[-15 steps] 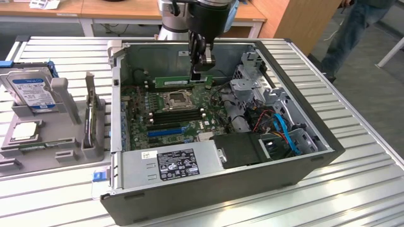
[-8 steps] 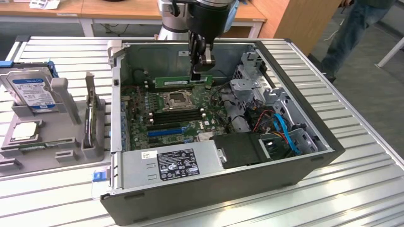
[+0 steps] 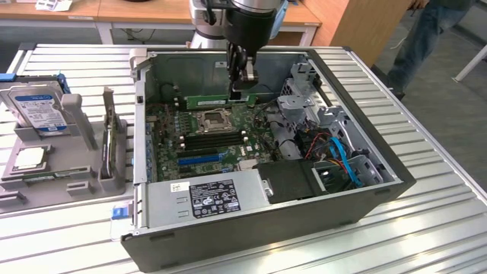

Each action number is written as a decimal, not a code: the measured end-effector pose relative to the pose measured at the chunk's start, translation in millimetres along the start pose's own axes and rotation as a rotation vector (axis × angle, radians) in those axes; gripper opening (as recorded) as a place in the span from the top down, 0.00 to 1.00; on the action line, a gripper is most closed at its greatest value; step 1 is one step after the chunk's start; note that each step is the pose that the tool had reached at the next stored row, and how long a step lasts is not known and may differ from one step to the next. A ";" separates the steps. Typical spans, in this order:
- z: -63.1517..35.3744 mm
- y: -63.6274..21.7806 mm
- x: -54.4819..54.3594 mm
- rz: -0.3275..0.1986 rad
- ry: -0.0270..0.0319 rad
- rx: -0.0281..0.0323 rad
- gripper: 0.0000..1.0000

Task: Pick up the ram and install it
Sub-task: 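Insert the ram into the slot, then press down the ram until it locks into place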

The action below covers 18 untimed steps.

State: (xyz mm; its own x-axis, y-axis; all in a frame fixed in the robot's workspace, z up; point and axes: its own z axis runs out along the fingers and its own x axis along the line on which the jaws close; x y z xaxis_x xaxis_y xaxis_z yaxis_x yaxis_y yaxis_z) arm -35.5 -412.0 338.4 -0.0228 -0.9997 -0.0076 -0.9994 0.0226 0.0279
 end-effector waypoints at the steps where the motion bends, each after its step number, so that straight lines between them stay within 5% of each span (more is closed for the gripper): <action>1: 0.9 0.0 0.0 0.000 0.0000 0.0000 0.88; 18: 7.5 0.0 0.1 0.000 0.0002 -0.0001 0.88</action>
State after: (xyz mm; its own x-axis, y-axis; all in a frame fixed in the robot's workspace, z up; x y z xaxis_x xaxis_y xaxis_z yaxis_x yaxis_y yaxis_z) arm -35.8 -412.0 330.9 -0.0228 -0.9997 -0.0074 -0.9994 0.0226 0.0280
